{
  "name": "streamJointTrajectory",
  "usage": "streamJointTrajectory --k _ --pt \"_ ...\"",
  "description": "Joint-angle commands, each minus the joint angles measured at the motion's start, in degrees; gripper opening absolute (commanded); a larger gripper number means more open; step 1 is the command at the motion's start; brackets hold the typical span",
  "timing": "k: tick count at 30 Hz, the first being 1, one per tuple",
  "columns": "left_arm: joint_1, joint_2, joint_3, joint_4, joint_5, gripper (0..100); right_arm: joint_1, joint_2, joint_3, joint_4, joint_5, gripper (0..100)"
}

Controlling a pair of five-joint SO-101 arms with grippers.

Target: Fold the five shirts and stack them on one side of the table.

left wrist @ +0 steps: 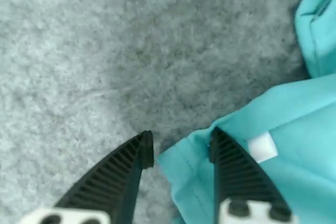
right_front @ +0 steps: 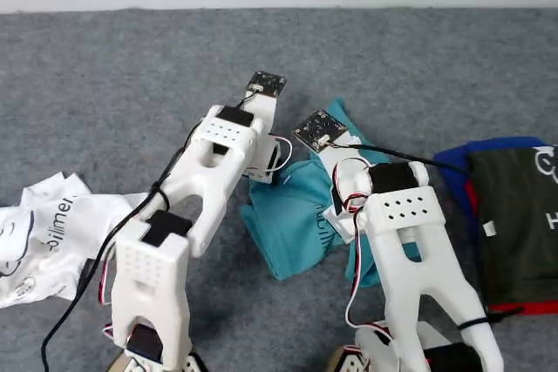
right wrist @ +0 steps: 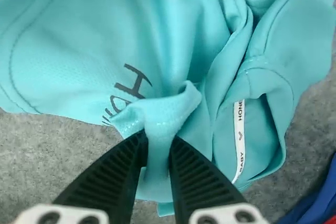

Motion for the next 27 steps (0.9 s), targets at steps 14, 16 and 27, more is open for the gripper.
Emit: streamJointTrajectory --k 14,16,27 --pt "2.9 24.4 -34.2 29.5 -1.2 1 0.7 -2.0 -0.3 -0.4 0.2 0.9" --pt "2.9 24.7 -37.8 29.6 -1.2 1 0.7 -2.0 -0.3 -0.5 0.2 0.9" --pt "-0.6 7.5 -33.9 29.7 -4.3 1 6.1 -2.1 -1.8 -2.7 0.2 1.1"
